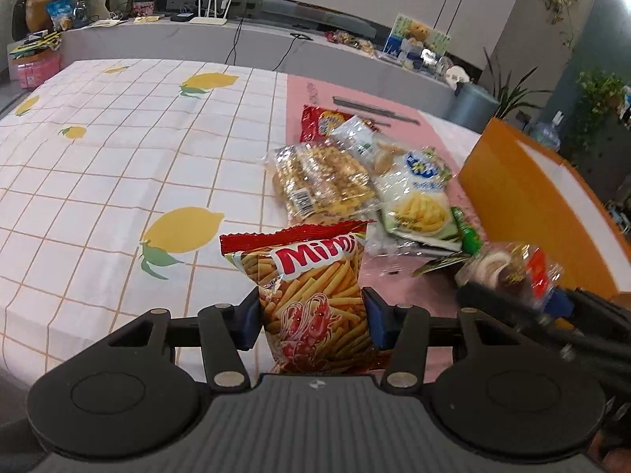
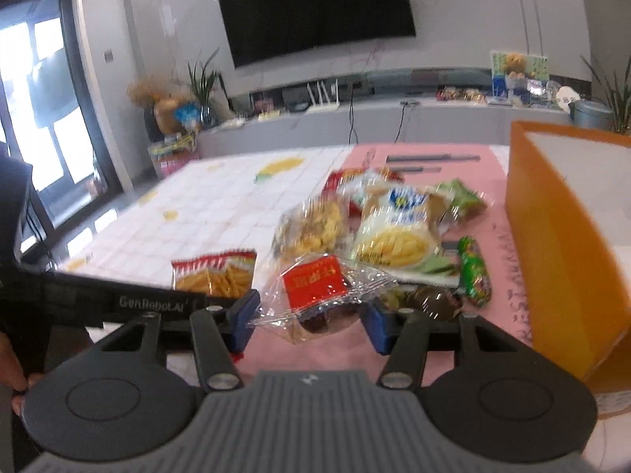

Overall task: Organize snacks
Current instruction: 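Grasp the Mini bag with the left tool while the right tool grasps the wrapped cake, then carry both snacks over the orange box and open the left tool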

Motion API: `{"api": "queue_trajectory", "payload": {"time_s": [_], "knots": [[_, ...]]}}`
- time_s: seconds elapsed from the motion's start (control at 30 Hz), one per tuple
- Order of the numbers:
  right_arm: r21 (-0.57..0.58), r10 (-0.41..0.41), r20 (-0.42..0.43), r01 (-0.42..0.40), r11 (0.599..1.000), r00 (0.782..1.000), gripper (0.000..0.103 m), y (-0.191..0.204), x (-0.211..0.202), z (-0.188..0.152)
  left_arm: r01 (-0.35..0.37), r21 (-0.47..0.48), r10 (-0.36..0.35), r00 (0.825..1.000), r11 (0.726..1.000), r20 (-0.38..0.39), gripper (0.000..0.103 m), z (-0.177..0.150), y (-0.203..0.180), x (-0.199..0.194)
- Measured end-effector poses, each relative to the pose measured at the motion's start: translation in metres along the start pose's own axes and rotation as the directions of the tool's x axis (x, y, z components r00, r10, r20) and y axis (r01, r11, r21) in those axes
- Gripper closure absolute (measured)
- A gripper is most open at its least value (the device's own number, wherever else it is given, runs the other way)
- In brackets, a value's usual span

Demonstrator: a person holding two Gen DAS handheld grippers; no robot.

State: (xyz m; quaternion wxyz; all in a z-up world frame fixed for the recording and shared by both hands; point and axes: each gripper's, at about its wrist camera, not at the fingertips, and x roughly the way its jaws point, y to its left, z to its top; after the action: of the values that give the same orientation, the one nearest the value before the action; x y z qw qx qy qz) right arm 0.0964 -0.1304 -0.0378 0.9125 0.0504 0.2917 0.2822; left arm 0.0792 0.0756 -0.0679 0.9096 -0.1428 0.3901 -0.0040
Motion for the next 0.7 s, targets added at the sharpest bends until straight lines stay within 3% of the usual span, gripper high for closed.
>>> {"api": "queue_trajectory", "payload": {"time_s": [0.17, 0.3, 0.4, 0.5, 0.7], "knots": [[0.097, -0.042, 0.105, 0.032, 0.995, 0.994, 0.048, -0.018, -0.028, 0.03, 0.069, -0.015, -0.069, 0.997, 0.997, 0.023, 0.045, 0.006, -0.012, -0.015], [0.107, -0.102, 0.171, 0.084, 0.991, 0.98, 0.048, -0.041, -0.058, 0.063, 0.114, -0.036, -0.111, 0.991, 0.993, 0.079, 0.045, 0.021, -0.022, -0.034], [0.134, -0.107, 0.163, 0.085, 0.987, 0.981, 0.048, -0.074, -0.077, 0.086, 0.142, -0.036, -0.137, 0.983, 0.989, 0.122, 0.045, 0.033, -0.035, -0.049], [0.174, -0.185, 0.138, 0.16, 0.972, 0.973, 0.048, -0.108, -0.092, 0.104, 0.169, -0.025, -0.163, 0.975, 0.985, 0.152, 0.045, 0.047, -0.052, -0.058], [0.29, -0.226, 0.197, 0.163, 0.943, 0.954, 0.048, -0.164, -0.123, 0.095, 0.204, 0.033, -0.206, 0.967, 0.979, 0.15, 0.045, 0.065, -0.103, -0.059]]}}
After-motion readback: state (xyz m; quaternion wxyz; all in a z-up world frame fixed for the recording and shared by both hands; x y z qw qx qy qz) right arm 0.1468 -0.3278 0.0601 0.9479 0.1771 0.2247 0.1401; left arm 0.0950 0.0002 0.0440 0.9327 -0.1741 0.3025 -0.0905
